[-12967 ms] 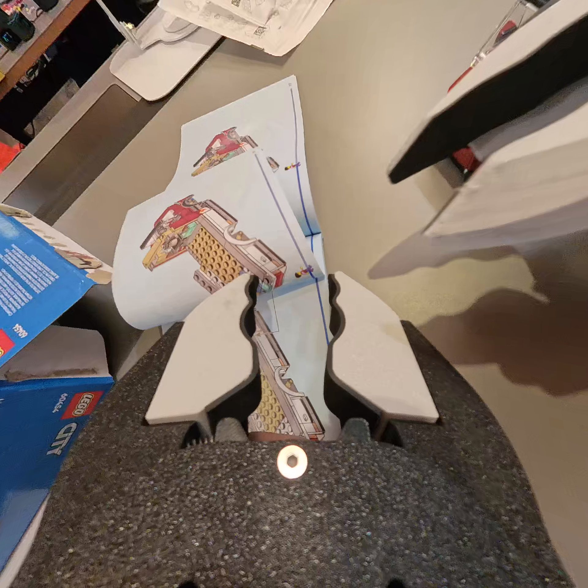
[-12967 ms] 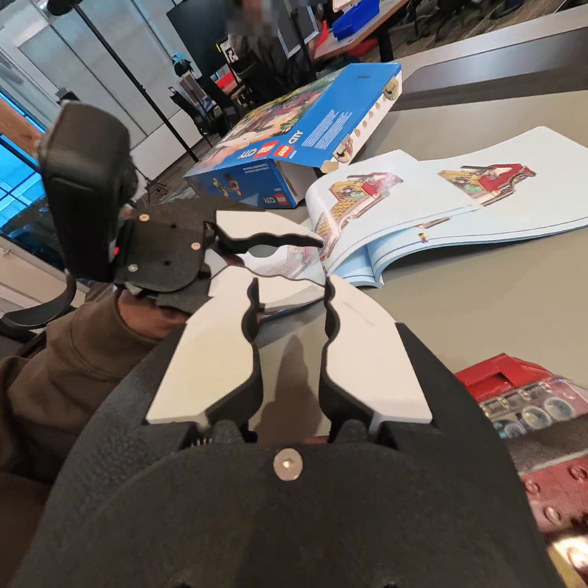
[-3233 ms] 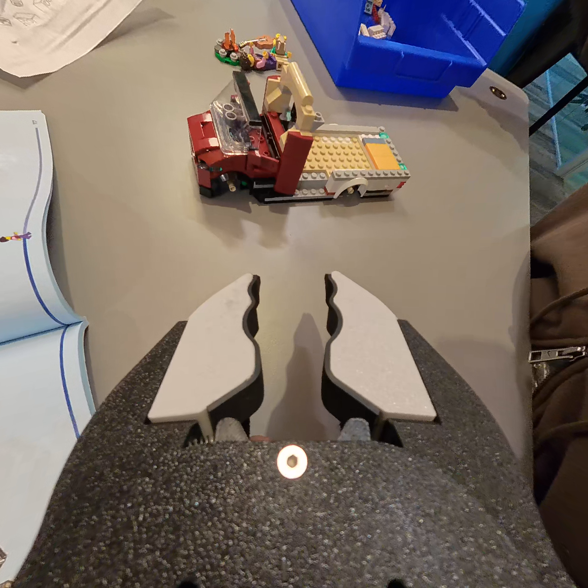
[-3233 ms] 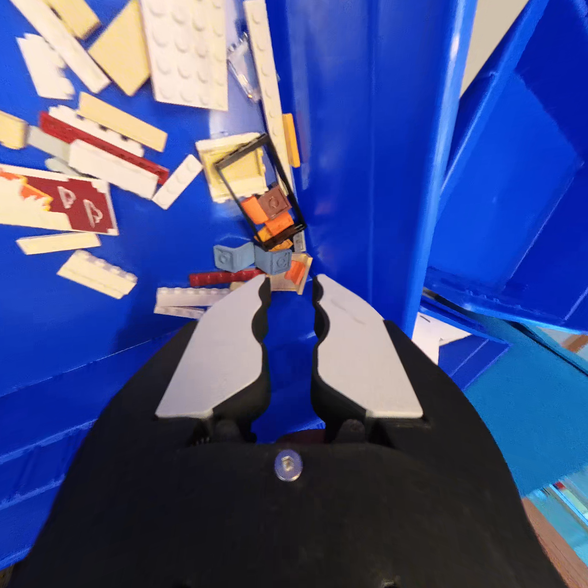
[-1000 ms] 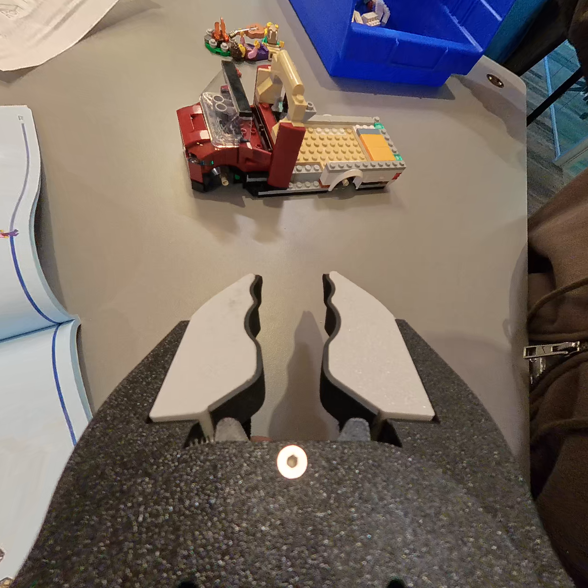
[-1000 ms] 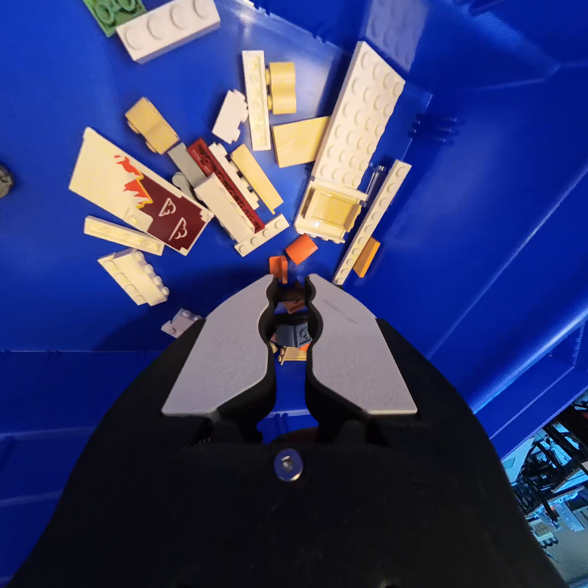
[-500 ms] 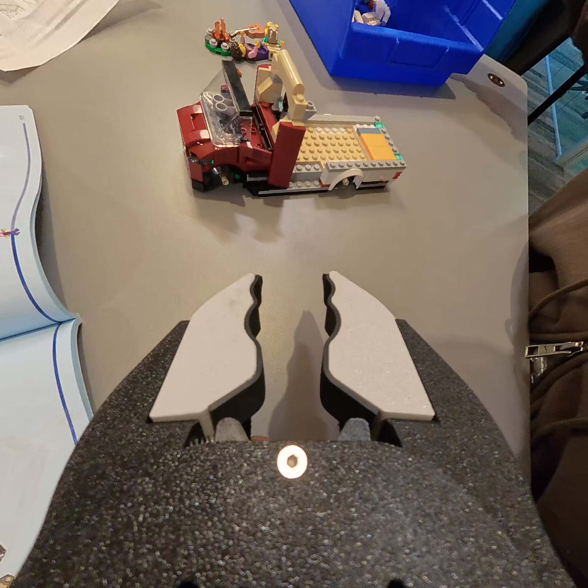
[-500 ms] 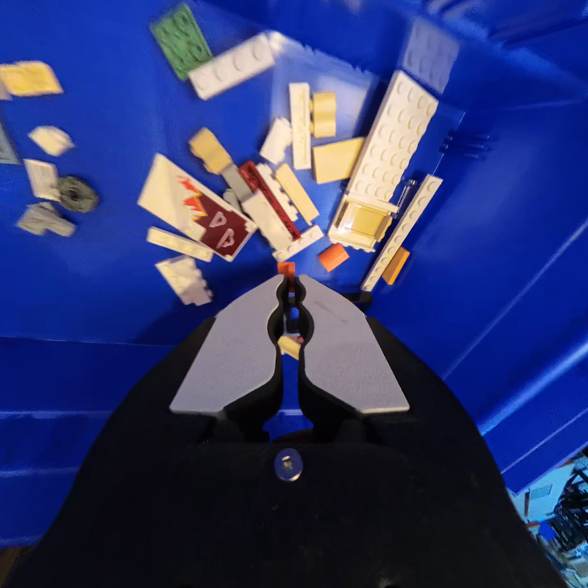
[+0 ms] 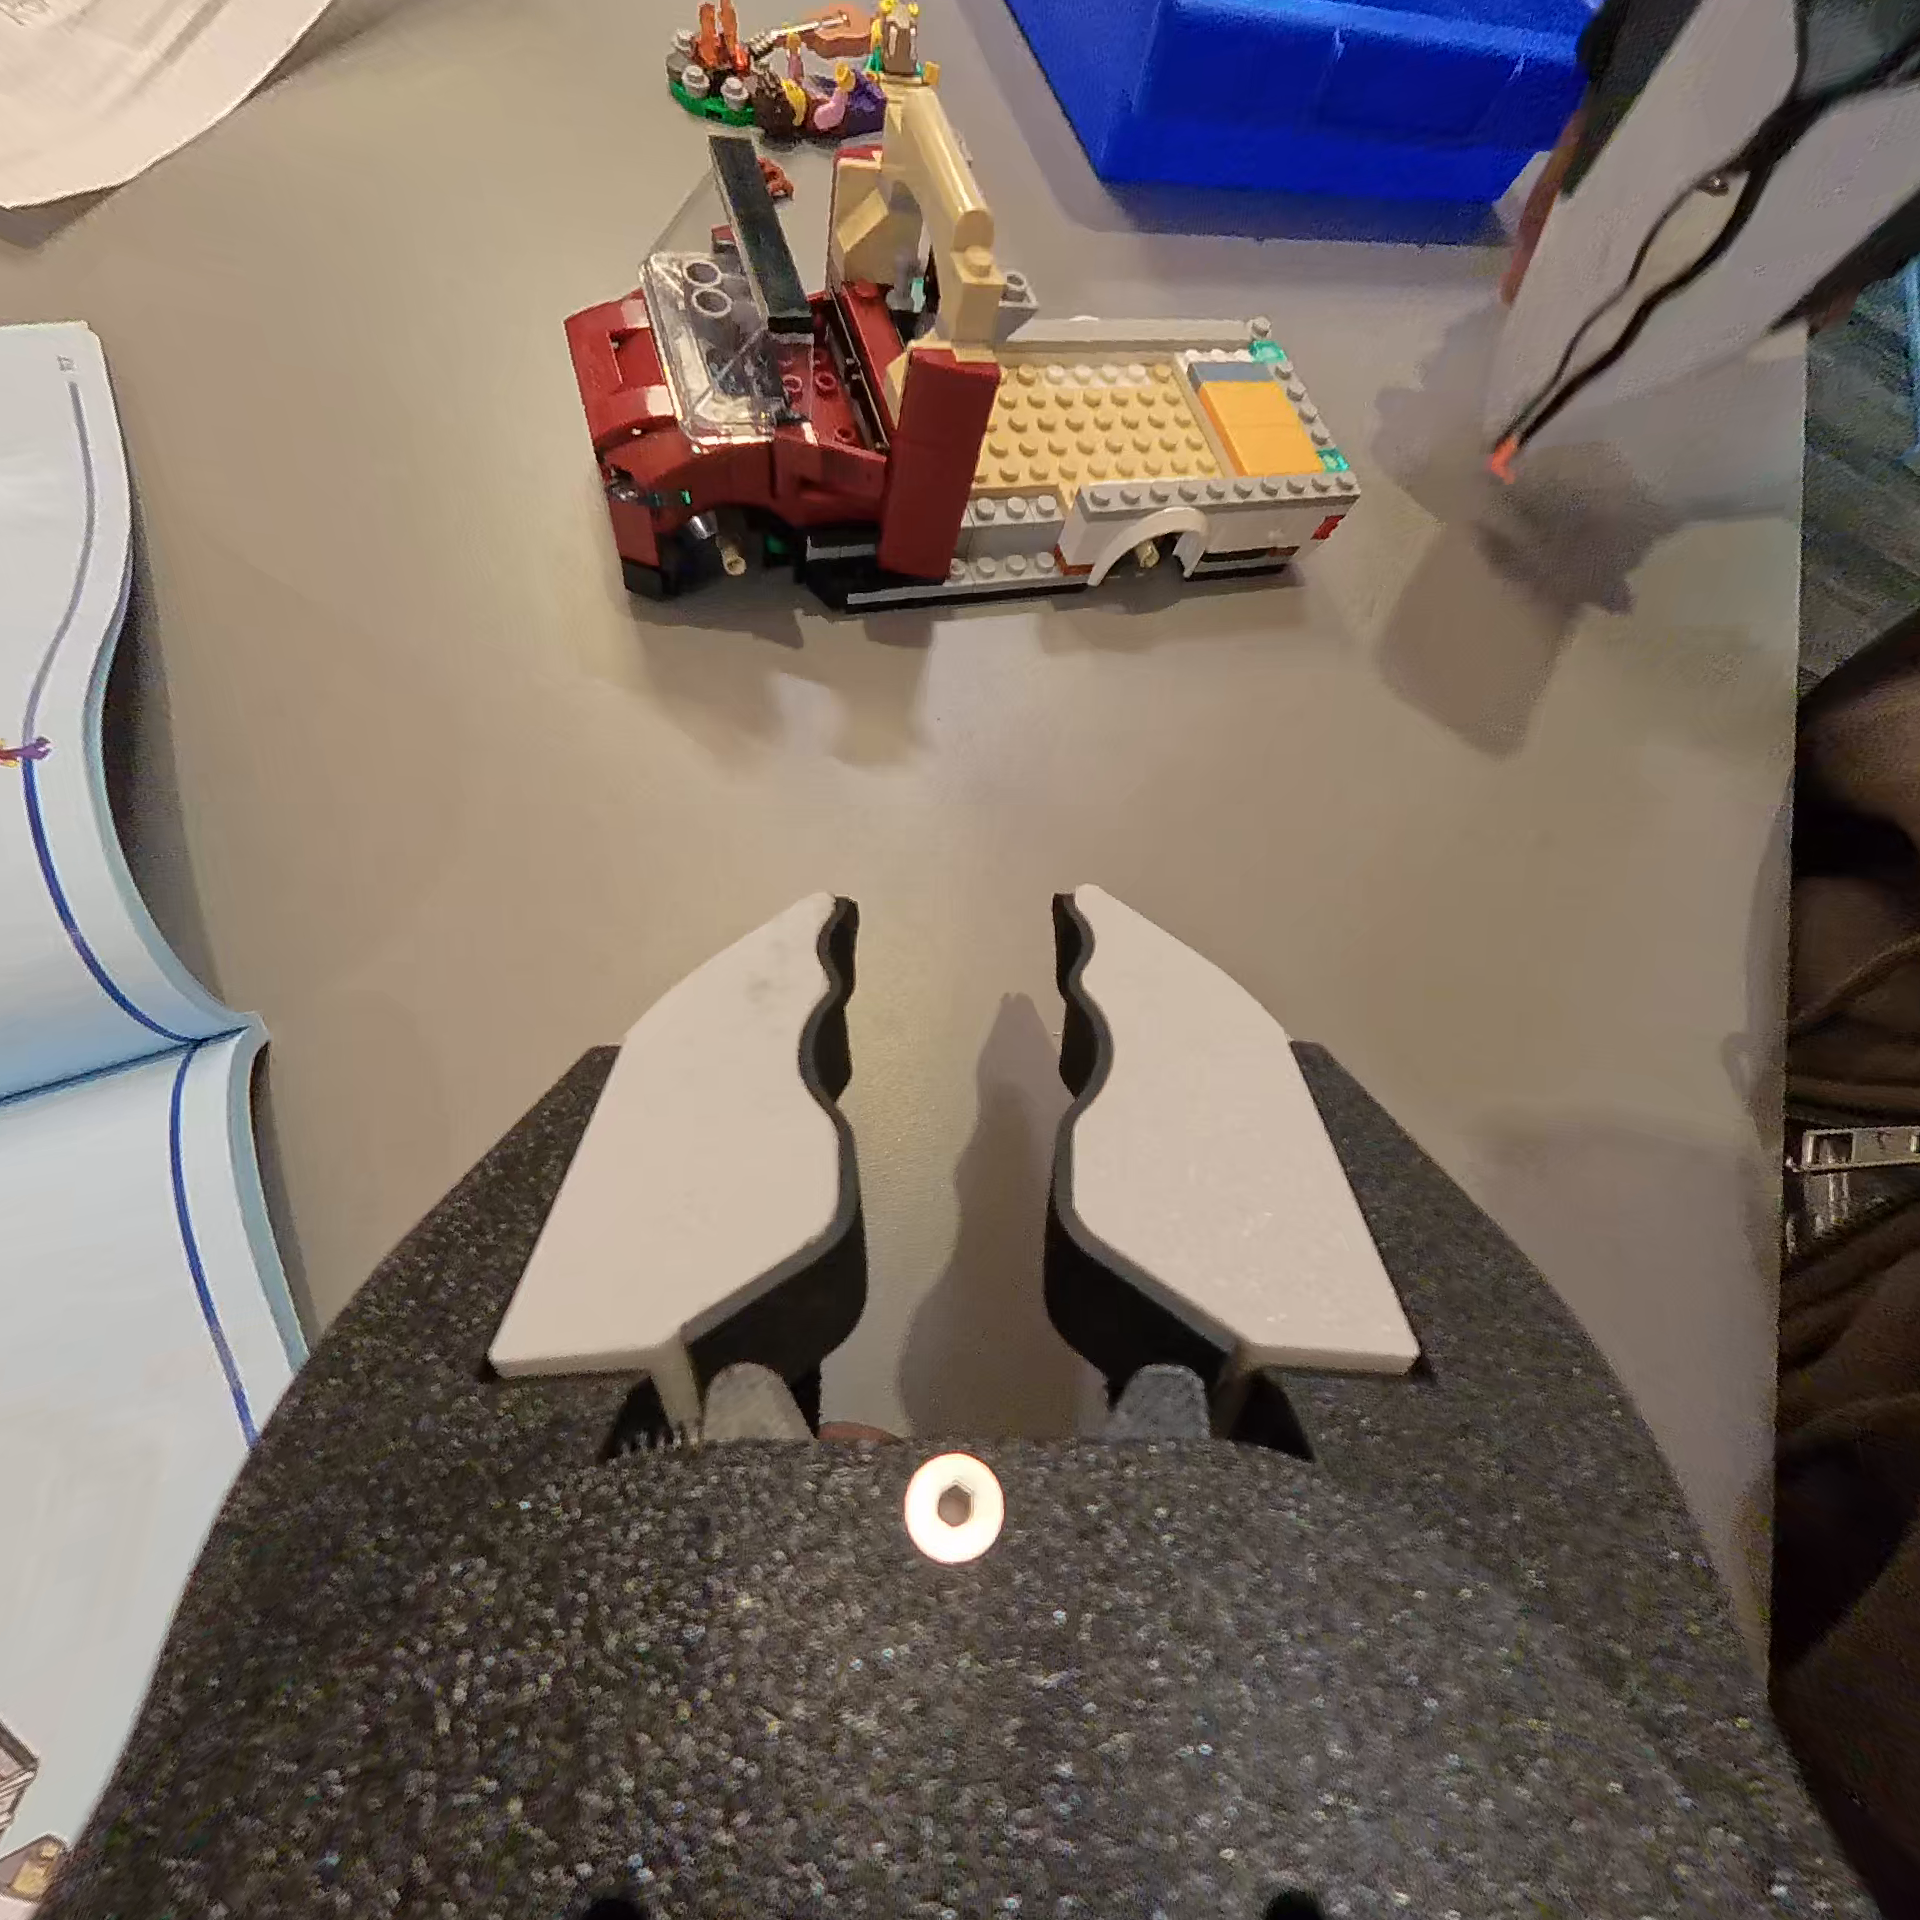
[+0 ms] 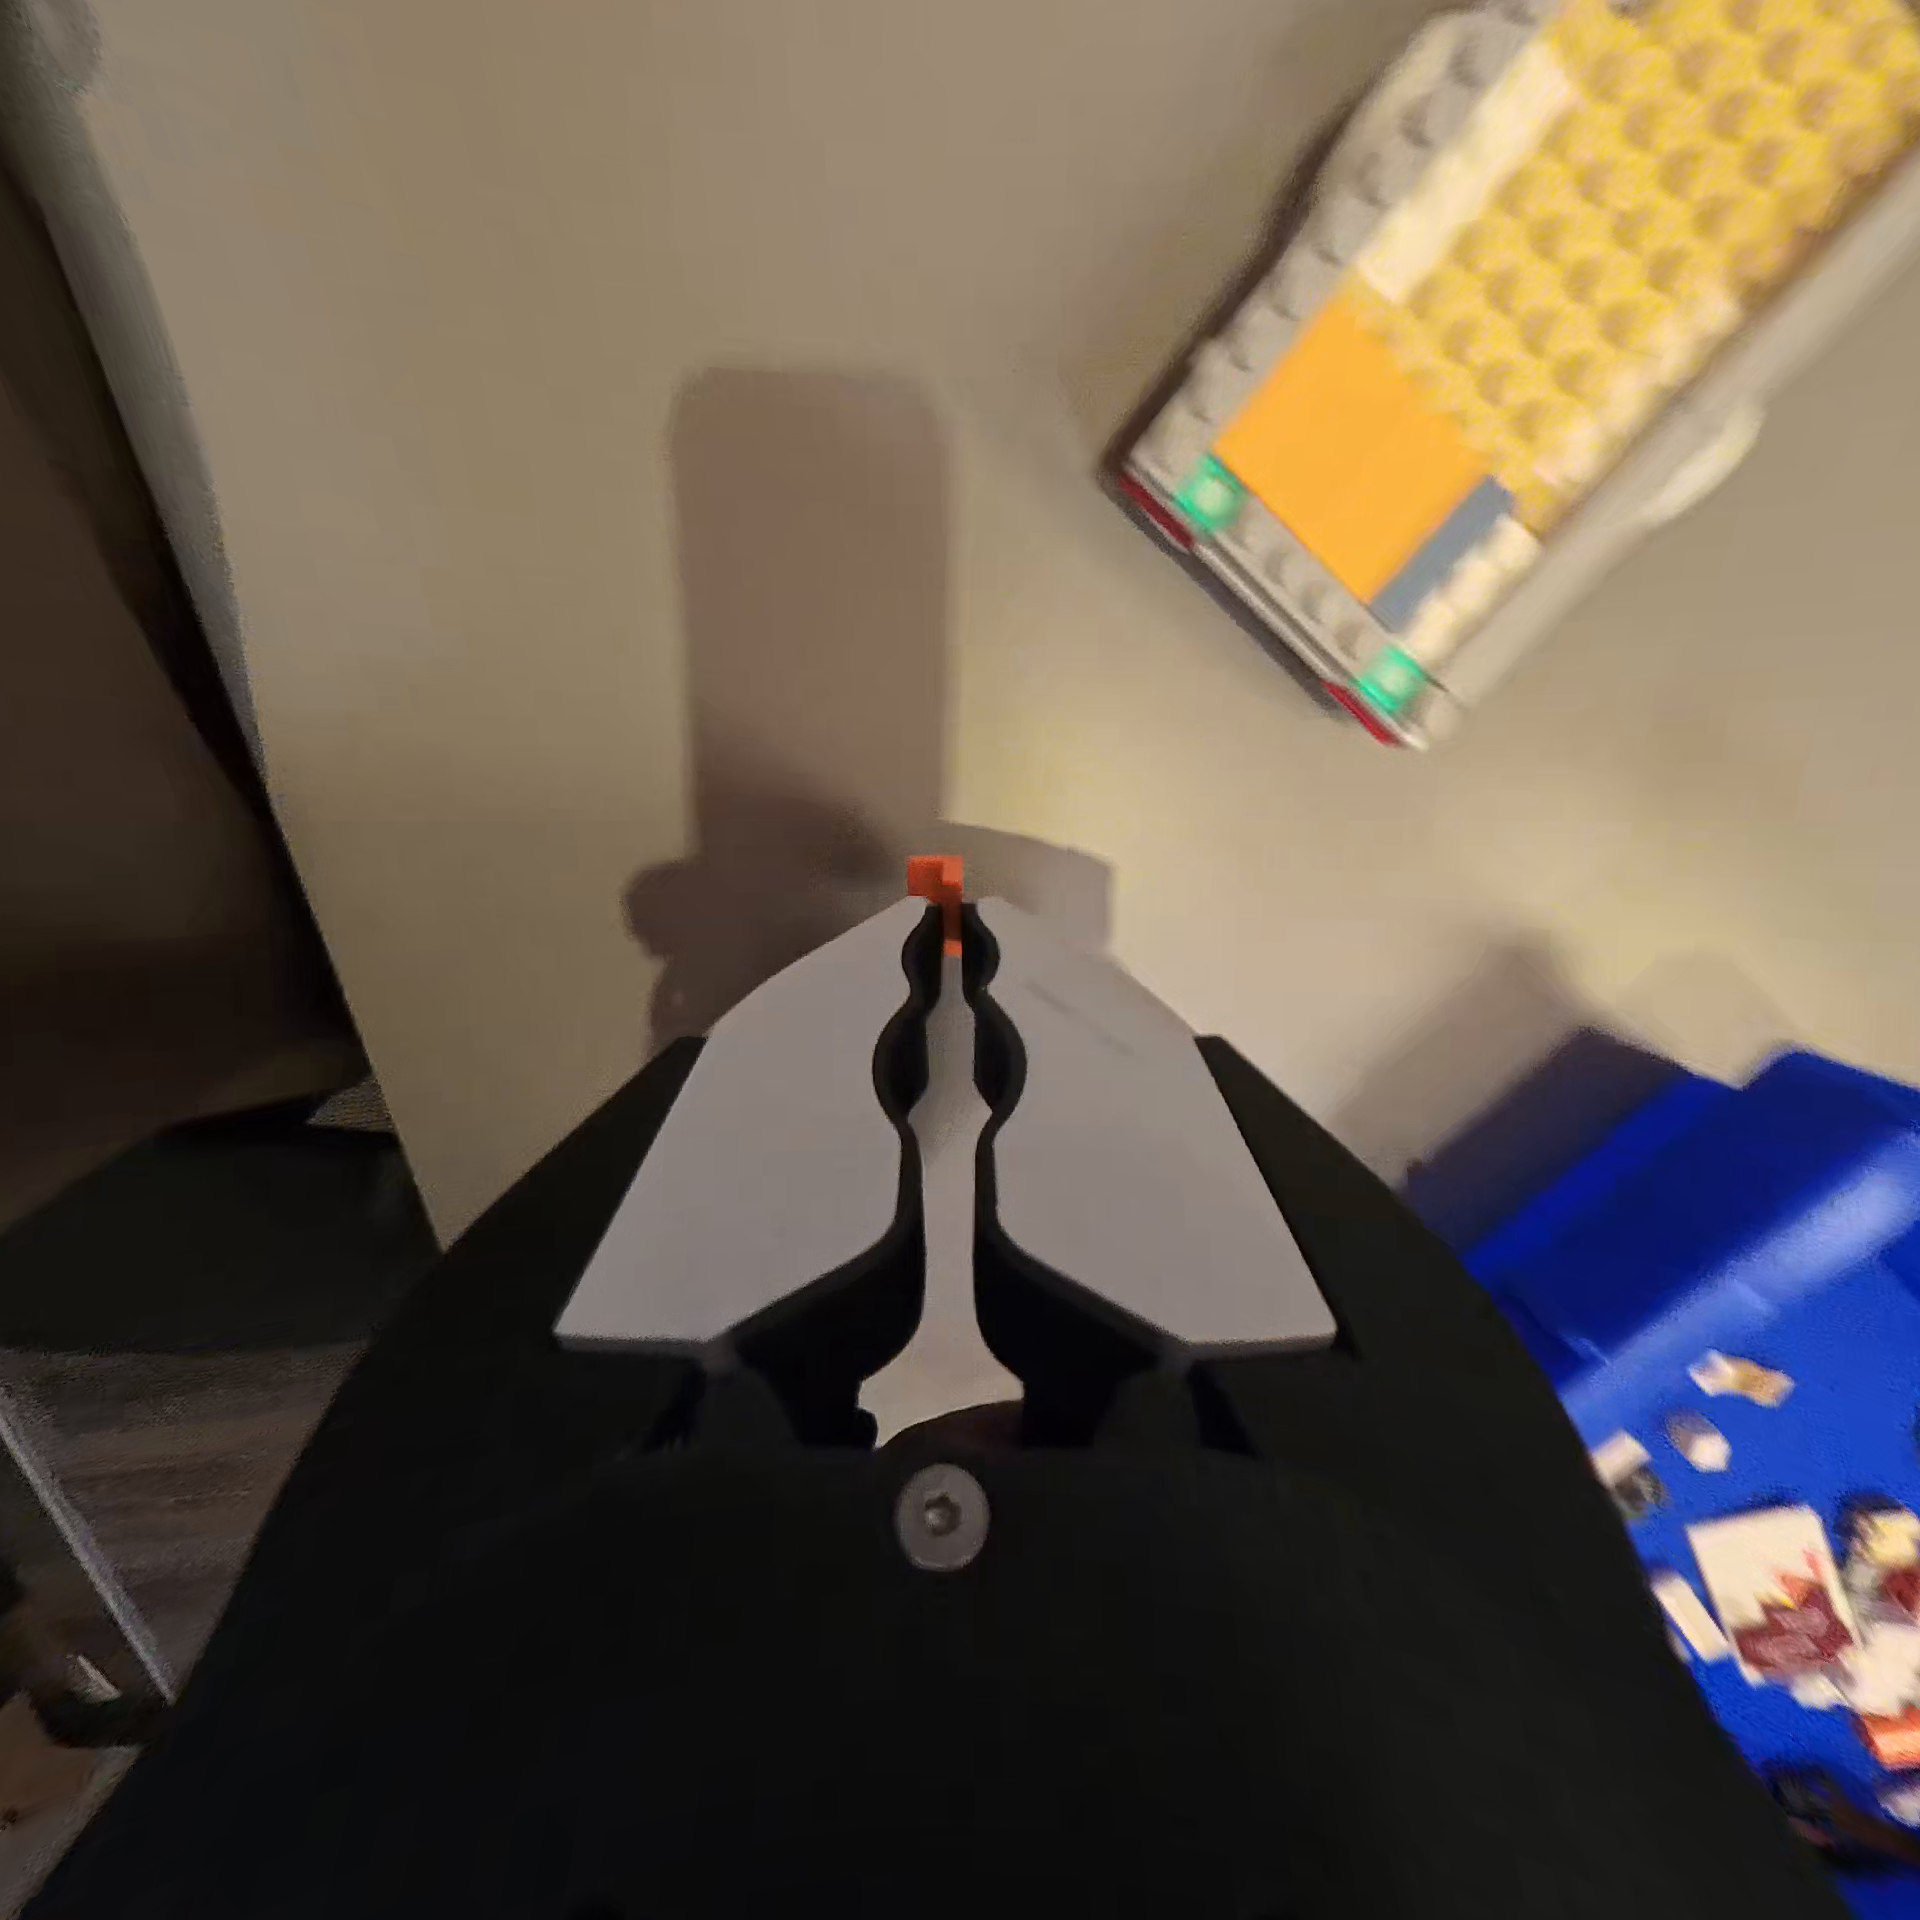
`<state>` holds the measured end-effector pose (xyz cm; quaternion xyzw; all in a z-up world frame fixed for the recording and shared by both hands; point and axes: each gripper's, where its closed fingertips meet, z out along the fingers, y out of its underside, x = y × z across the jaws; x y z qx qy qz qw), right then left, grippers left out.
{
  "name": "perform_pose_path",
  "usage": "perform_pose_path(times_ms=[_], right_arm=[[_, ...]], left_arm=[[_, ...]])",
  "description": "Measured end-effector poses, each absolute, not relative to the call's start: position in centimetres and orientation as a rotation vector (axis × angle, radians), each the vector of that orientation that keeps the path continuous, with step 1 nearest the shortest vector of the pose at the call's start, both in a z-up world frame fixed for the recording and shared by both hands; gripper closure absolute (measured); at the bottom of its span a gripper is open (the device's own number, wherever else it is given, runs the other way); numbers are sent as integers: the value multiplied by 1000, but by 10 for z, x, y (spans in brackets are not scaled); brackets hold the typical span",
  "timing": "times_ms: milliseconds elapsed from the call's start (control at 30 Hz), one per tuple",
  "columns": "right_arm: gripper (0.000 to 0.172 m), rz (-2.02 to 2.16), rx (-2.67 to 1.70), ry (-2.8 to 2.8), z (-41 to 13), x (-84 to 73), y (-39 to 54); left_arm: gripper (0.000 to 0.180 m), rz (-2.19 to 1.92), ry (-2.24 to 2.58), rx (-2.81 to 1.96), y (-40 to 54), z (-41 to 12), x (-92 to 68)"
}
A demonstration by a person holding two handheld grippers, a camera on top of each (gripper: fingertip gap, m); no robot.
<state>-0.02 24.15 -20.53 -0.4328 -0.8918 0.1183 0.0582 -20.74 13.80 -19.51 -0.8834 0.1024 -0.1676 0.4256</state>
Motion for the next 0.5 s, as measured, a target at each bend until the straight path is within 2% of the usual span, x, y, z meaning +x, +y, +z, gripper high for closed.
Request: perform_pose_path(times_ms=[200,267,367,500], right_arm=[[169,371,-1314,-2700,-221,0,225],[163,355,-1275,-2721,-219,3,226],[150,362,-1297,-2688,-206,3,236],[149,260,-1385,-2546,-173,7,299]], left_arm=[[143,-423,241,-2208,137,-195,-209],[143,-422,240,-2212,137,-195,-209],[143,-419,243,-2214,137,-196,-209],[144,-416,250,-2217,136,-196,-208]])
